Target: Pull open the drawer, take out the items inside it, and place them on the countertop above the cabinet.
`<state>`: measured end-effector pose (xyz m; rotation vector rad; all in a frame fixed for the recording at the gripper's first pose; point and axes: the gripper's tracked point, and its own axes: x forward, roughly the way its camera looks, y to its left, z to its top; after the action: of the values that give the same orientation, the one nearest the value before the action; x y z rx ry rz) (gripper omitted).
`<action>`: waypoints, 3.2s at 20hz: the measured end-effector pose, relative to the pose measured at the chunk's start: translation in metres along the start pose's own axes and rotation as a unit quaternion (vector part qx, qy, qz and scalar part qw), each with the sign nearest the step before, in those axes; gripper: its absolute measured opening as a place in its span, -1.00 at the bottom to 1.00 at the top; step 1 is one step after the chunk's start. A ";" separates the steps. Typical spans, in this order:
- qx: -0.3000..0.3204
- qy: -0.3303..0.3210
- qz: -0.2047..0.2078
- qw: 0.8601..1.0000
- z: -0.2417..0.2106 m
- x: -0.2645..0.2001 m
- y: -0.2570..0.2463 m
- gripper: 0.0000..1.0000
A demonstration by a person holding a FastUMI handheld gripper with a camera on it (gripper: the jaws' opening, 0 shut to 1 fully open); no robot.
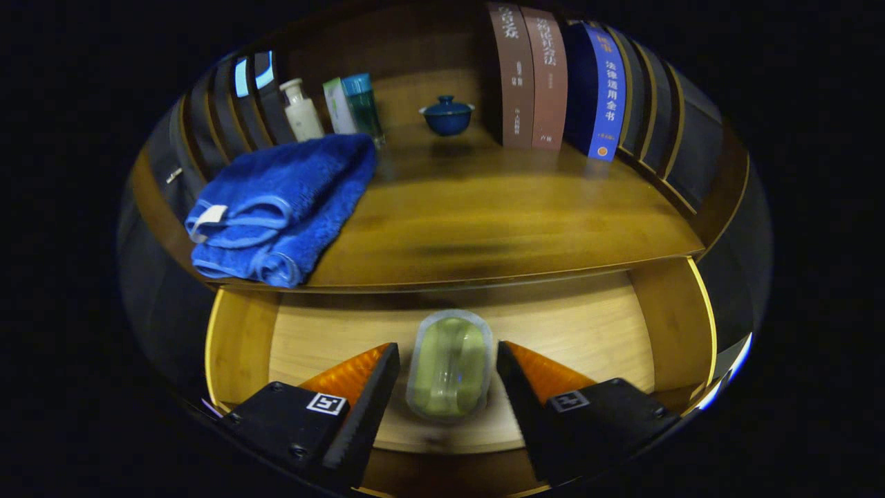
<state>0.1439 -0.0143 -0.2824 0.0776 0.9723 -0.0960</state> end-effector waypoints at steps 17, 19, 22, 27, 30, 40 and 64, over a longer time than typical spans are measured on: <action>-0.018 0.040 0.009 0.999 -0.023 0.024 0.001 -0.62; -0.021 0.041 0.014 0.999 -0.025 0.022 0.001 -0.62; -0.011 0.019 0.028 0.999 -0.021 0.005 0.004 -0.62; 0.001 -0.062 0.043 0.997 0.003 -0.057 0.001 -0.63; 0.001 -0.118 0.048 0.992 0.033 -0.097 -0.001 -0.63; 0.008 -0.214 0.051 0.976 0.149 -0.092 -0.007 -0.63; 0.016 -0.176 0.049 0.983 0.186 -0.026 -0.001 1.00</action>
<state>0.2818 -0.0341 -0.1570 0.1326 0.6124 -0.0330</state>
